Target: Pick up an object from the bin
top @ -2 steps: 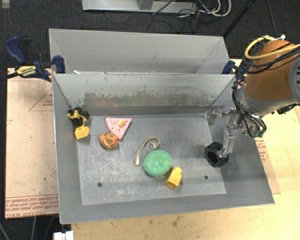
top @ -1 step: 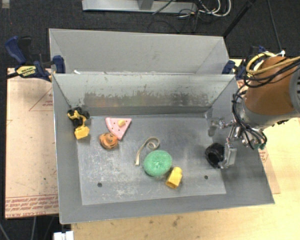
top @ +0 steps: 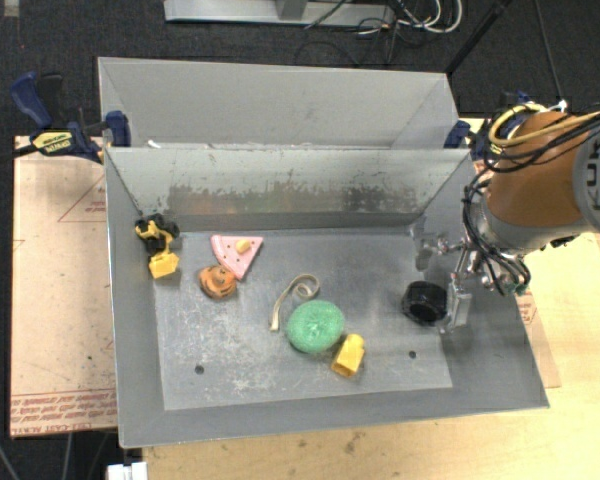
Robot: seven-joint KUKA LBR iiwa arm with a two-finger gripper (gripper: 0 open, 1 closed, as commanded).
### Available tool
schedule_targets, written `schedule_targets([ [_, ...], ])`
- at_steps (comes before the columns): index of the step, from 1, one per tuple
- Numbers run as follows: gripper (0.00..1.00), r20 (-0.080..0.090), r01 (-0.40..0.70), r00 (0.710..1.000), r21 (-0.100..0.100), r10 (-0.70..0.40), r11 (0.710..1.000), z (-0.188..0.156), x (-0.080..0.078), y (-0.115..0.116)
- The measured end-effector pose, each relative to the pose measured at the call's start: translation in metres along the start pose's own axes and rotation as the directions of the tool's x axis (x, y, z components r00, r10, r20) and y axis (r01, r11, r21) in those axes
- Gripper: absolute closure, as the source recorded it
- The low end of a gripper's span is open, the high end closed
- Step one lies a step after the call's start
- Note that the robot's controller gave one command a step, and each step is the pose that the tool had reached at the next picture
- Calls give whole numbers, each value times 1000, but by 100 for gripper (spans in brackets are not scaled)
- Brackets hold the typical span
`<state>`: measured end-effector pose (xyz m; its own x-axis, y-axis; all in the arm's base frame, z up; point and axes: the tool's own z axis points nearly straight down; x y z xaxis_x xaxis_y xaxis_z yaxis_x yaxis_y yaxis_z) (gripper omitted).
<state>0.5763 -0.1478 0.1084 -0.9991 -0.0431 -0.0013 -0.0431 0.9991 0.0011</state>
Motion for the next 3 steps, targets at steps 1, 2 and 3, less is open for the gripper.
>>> schedule_targets([
  [1, 0, 2, -61, 998, 0, 61, 998, 16, 26, 0],
  [2, 100, 14, 42, 999, 4, -42, 999, 31, 76, 7],
  [3, 100, 14, 42, 999, 4, -42, 999, 31, 76, 7],
])
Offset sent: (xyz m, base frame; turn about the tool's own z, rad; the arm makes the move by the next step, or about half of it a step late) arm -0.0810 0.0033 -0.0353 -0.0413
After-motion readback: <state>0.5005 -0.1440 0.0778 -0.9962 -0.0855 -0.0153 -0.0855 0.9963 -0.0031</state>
